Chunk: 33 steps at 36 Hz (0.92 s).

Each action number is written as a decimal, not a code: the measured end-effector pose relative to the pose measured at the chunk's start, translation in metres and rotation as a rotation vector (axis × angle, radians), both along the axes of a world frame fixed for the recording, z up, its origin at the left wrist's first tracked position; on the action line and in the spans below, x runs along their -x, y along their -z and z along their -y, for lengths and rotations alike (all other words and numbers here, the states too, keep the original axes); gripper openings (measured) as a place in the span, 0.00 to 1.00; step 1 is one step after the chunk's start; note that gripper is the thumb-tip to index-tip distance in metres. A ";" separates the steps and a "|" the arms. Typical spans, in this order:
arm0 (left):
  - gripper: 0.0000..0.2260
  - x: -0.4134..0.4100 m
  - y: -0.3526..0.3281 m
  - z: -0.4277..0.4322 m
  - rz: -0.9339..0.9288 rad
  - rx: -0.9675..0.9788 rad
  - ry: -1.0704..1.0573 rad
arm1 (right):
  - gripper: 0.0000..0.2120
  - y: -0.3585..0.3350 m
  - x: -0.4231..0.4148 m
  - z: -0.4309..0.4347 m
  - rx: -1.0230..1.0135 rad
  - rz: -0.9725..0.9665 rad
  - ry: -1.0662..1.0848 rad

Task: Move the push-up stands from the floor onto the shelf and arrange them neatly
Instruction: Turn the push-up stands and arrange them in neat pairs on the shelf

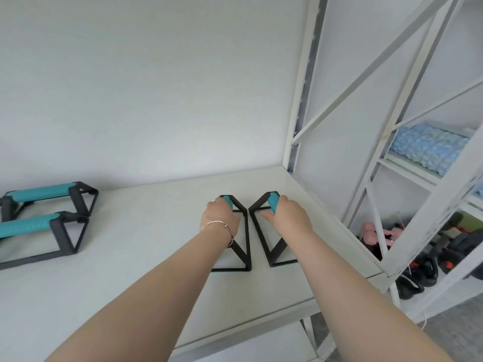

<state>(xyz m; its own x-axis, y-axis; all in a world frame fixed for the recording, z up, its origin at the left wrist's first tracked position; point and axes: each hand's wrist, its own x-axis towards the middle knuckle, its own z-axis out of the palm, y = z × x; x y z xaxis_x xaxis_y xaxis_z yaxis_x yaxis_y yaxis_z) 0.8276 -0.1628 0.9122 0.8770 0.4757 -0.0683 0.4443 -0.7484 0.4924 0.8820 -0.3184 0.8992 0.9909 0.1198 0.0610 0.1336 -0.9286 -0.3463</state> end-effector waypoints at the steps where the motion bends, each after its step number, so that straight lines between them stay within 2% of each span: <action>1: 0.15 0.001 0.000 -0.001 0.000 0.009 -0.004 | 0.21 0.000 -0.002 -0.001 0.012 -0.003 0.007; 5: 0.16 0.006 -0.002 -0.005 0.007 0.030 0.003 | 0.15 0.000 -0.006 -0.001 0.016 -0.015 0.027; 16: 0.25 0.052 -0.012 -0.063 0.116 -0.013 0.054 | 0.17 -0.014 0.017 -0.028 -0.032 0.037 -0.092; 26: 0.23 0.125 -0.022 -0.160 0.004 -0.128 0.144 | 0.15 -0.030 0.051 -0.102 -0.013 0.017 -0.370; 33: 0.22 0.190 -0.022 -0.240 -0.047 -0.136 0.168 | 0.16 -0.037 0.092 -0.166 0.010 -0.028 -0.610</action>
<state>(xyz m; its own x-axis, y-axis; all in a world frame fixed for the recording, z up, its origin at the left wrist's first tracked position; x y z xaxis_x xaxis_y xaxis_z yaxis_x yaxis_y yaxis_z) 0.6380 0.0767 0.9340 0.9421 0.3306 -0.0566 0.3278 -0.8720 0.3634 0.7900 -0.1520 0.9357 0.7445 0.6669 0.0318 0.6334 -0.6905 -0.3495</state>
